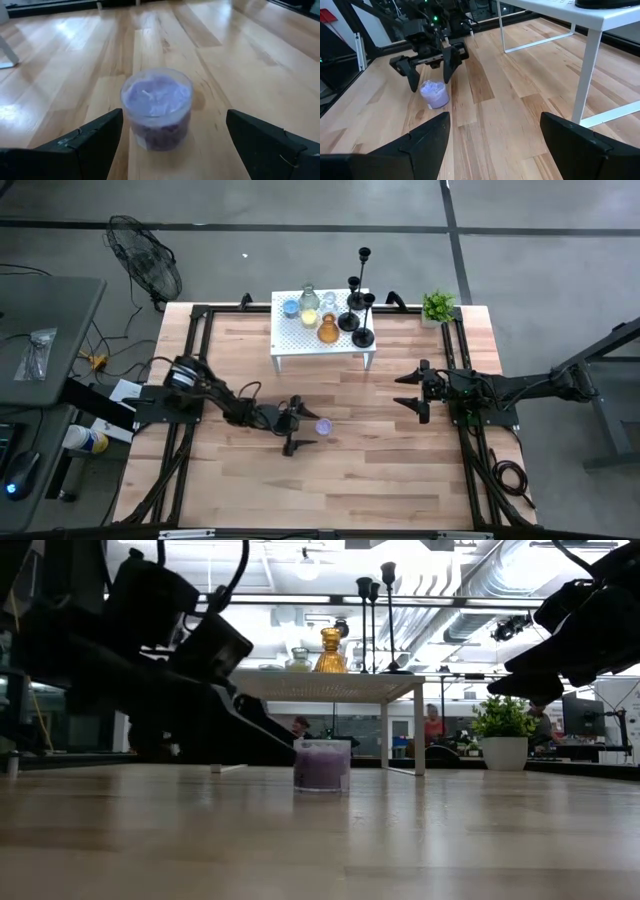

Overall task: Pick & Place candle stick holders
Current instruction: Put the violet scented candle on the shelf

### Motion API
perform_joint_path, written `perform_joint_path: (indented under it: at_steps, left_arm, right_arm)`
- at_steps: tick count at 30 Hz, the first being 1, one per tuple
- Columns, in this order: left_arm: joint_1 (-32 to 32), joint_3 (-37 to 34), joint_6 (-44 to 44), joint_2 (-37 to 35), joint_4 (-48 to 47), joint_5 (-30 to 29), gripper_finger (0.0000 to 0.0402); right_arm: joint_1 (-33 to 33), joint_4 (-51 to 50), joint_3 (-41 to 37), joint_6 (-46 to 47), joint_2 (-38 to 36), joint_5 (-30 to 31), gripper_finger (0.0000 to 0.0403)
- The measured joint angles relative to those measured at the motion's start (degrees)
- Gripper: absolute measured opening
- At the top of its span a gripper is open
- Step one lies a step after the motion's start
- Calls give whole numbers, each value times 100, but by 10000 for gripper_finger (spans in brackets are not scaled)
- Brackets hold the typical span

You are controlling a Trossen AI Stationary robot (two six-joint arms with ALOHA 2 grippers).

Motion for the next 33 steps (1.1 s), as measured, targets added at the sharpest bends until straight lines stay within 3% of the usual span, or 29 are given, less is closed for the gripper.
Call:
perform_joint_path:
  at_steps: [13,33]
  left_arm:
    - [162,481,-49,521,178,-389,350]
    - [151,827,-154,799,200,-164,350]
  right_arm:
    - [0,-4,0,0,15,0,302]
    - [0,-8,4,0,15,0,302]
